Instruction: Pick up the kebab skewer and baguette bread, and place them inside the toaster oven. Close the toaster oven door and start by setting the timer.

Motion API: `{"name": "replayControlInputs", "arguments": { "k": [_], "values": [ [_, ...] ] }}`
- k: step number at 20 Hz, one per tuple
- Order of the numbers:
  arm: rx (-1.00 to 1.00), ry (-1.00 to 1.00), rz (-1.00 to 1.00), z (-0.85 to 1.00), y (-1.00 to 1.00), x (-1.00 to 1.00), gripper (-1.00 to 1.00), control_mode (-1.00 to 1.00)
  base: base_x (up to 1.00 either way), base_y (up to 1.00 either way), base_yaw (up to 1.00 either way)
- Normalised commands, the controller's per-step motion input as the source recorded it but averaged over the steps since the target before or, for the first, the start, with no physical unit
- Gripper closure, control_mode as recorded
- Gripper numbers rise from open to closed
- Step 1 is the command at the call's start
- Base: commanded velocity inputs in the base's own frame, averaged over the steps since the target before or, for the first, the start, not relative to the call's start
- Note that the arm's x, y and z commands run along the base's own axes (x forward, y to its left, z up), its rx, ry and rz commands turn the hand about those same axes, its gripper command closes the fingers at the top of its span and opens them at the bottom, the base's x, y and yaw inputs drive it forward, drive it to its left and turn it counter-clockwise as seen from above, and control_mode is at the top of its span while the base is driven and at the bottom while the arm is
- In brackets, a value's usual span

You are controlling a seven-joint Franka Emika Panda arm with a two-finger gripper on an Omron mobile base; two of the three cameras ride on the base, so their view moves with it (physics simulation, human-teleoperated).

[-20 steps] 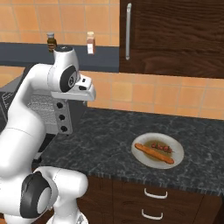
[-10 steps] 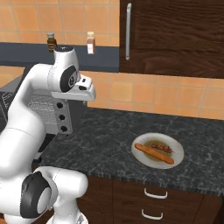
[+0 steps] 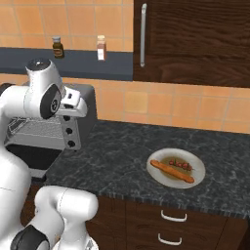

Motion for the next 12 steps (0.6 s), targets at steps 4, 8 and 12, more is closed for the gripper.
{"name": "replayControlInputs", "arguments": {
  "k": [4,8,12],
  "values": [
    [0.09,-0.32,-0.19,0.00,1.00,-0.17,-1.00,-1.00,0.00,0.00,0.00],
    [0.09,-0.01,-0.18,-0.01,1.00,0.00,-1.00,-1.00,0.00,0.00,0.00],
    [0.07,-0.02,-0.15,-0.30,1.00,0.00,-1.00,-1.00,0.00,0.00,0.00]
  ]
}}
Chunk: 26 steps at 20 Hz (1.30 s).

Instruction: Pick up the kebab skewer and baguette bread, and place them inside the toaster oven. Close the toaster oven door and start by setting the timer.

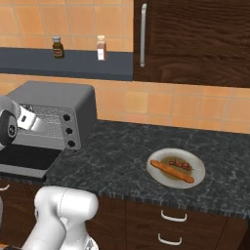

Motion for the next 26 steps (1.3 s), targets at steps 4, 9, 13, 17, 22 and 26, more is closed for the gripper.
{"name": "replayControlInputs", "arguments": {
  "k": [4,9,13,17,22,26],
  "values": [
    [-0.04,-0.03,0.00,-0.54,1.00,0.11,-1.00,-1.00,0.00,0.00,0.00],
    [-0.12,-0.01,-0.02,-0.58,1.00,0.54,-1.00,-1.00,0.00,0.00,0.00],
    [-0.13,-0.01,-0.10,-0.43,0.89,0.72,-1.00,-1.00,0.00,0.00,0.00],
    [-0.13,0.00,-0.24,-0.33,0.65,0.80,-1.00,-1.00,0.00,0.00,0.00],
    [-0.14,-0.07,-0.07,-0.41,0.22,0.64,-1.00,-1.00,0.00,0.00,0.00],
    [-0.09,0.00,0.00,-0.35,0.02,0.74,-1.00,-1.00,0.00,0.00,0.00]
  ]
}}
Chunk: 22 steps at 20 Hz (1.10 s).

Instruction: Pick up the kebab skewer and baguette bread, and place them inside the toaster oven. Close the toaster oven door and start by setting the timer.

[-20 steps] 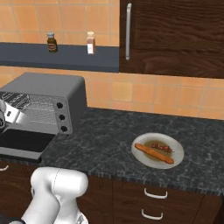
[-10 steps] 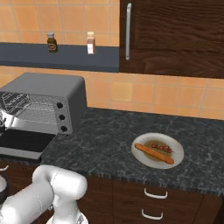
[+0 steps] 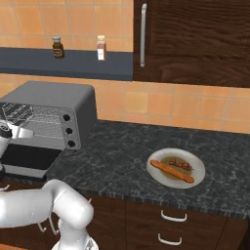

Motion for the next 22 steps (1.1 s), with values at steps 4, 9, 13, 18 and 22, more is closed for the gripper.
{"name": "replayControlInputs", "arguments": {
  "k": [4,9,13,18,22],
  "values": [
    [-0.01,-0.06,0.07,-0.52,-0.03,0.36,-1.00,-1.00,0.00,0.00,0.00],
    [0.00,-0.13,0.07,-0.22,0.00,0.44,-1.00,-1.00,0.00,0.00,0.00],
    [0.00,-0.07,0.03,-0.27,0.00,0.59,-1.00,-1.00,0.00,0.00,0.00],
    [0.00,0.01,0.00,-0.11,0.00,0.61,-1.00,-1.00,0.00,0.00,0.00],
    [0.00,0.08,0.00,-0.28,0.12,0.23,-1.00,-1.00,0.00,0.00,0.00]
  ]
}}
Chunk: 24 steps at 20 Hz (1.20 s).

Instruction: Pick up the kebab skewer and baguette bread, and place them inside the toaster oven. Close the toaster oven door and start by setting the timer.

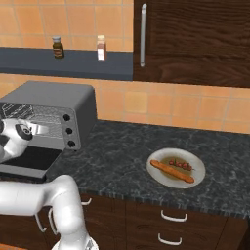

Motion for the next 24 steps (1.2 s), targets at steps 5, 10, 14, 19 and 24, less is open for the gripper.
{"name": "replayControlInputs", "arguments": {
  "k": [5,10,14,19,24],
  "values": [
    [0.00,0.05,0.00,-0.64,0.13,0.00,-1.00,-1.00,0.00,0.00,0.00],
    [0.00,0.09,0.00,-0.90,0.21,-0.53,-1.00,-1.00,0.00,0.00,0.00],
    [0.00,0.19,0.00,-0.74,0.20,-0.97,-1.00,-1.00,0.00,0.00,0.00],
    [0.00,0.32,0.00,-0.57,0.05,-1.00,-1.00,-1.00,0.00,0.00,0.00],
    [0.00,0.41,0.00,-0.35,0.00,-1.00,-1.00,-1.00,0.00,0.00,0.00]
  ]
}}
